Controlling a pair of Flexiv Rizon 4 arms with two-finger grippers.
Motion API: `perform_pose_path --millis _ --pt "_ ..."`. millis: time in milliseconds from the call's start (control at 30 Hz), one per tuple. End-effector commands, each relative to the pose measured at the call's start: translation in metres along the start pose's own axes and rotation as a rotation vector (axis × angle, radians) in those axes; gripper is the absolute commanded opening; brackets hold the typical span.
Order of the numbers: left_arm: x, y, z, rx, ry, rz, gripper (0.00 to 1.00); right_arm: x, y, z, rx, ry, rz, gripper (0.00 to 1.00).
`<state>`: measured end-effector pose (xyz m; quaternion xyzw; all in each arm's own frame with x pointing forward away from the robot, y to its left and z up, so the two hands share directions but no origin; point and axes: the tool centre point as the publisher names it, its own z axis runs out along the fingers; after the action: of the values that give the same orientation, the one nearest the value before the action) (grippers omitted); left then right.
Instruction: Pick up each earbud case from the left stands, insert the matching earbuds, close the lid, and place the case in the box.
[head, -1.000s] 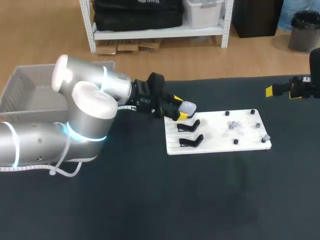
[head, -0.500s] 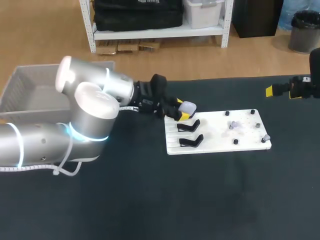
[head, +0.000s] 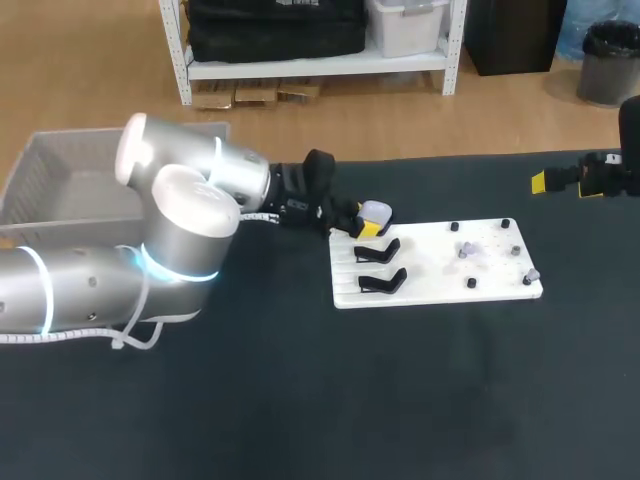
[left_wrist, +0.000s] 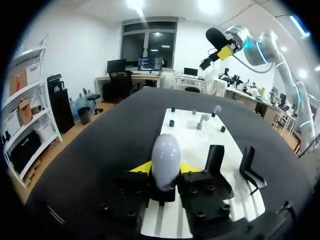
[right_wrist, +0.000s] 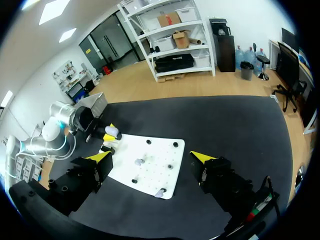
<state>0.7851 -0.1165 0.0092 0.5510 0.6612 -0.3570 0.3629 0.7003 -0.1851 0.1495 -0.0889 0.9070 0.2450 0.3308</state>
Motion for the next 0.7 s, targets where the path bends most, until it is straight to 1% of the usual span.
perform_pose_path --millis 33,67,267,400,533,700 --pt "0.001 0.003 0.001 0.006 0.0 -0.003 0.02 0.0 -0.001 0.0 -0.003 0.001 0.0 1.0" --pt "0.001 0.003 0.0 0.007 -0.001 -0.003 0.0 0.0 -0.001 0.0 -0.003 0.001 0.0 1.0" --pt "-0.001 0.0 -0.002 0.018 -0.009 -0.003 0.0 0.0 -0.001 0.0 -0.003 0.001 0.0 1.0" --pt "-0.006 -0.002 -0.01 0.009 -0.01 0.003 0.0 0.0 -0.001 0.0 -0.003 0.001 0.0 1.0" --pt "-0.015 -0.006 -0.022 -0.006 -0.022 0.02 0.0 0.0 -0.001 0.0 -0.003 0.001 0.0 1.0" --pt "-0.031 -0.014 -0.032 -0.013 -0.028 0.06 0.0 0.0 -0.001 0.0 -0.003 0.001 0.0 1.0"
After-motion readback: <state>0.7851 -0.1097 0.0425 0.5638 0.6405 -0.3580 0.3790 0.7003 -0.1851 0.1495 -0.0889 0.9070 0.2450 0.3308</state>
